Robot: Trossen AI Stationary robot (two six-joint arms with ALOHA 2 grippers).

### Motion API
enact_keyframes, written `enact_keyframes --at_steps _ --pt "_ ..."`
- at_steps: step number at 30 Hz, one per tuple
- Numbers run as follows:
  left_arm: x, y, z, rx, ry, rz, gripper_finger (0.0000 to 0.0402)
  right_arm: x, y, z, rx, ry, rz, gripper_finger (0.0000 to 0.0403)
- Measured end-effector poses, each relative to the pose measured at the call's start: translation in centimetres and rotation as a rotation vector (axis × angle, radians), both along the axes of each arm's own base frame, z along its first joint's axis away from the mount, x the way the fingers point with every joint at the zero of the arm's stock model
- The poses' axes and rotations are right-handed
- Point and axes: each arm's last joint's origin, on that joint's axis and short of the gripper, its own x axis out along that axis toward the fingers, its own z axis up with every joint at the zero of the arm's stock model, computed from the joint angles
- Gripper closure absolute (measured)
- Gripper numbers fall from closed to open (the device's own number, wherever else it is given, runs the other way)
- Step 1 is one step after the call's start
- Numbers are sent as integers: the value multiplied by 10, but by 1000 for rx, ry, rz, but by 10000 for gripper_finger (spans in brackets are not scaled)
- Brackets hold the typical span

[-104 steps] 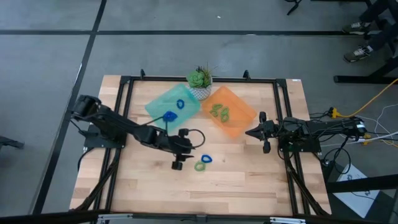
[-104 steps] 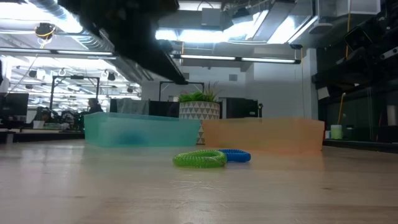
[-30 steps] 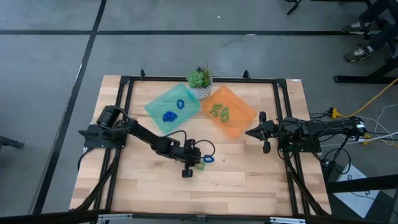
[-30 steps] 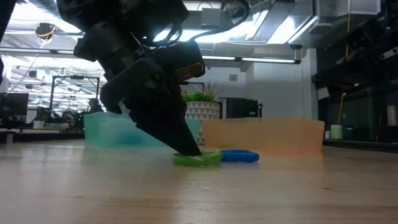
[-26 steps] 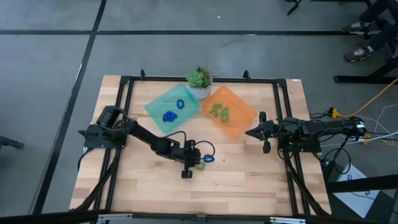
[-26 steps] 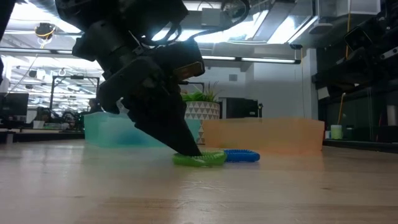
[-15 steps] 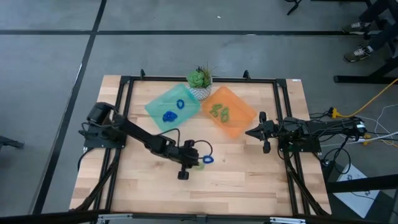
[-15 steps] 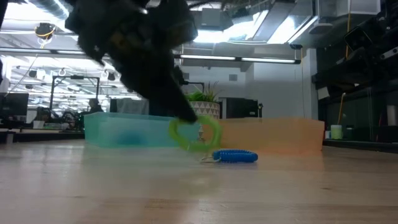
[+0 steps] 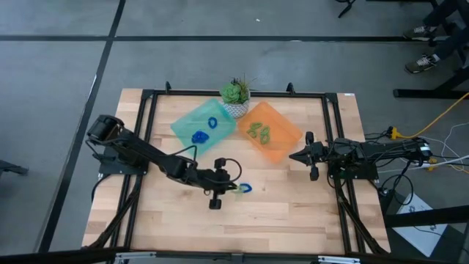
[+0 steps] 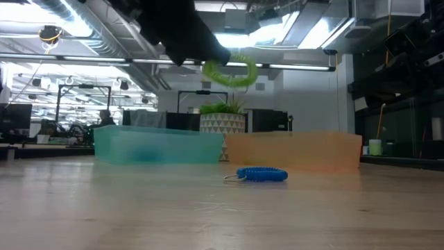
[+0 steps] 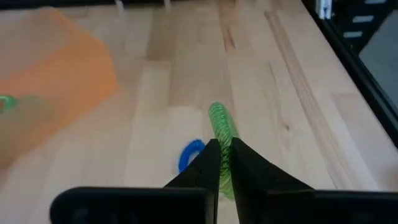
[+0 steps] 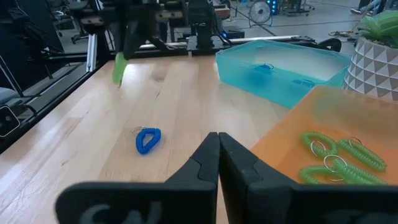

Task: Sort spring keychains
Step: Put the green spring keychain into the orange bin

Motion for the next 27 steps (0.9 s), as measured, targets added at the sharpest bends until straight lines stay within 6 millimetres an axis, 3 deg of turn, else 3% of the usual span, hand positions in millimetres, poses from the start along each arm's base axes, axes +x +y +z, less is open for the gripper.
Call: enact_keyframes --at_steps 5,15,27 --pt "1 8 9 1 -48 32 383 0 0 0 0 0 0 395" --pt "15 44 18 -57 -129 86 382 0 0 0 0 0 0 395" --pt "25 84 29 59 -243 138 382 0 0 0 0 0 0 395"
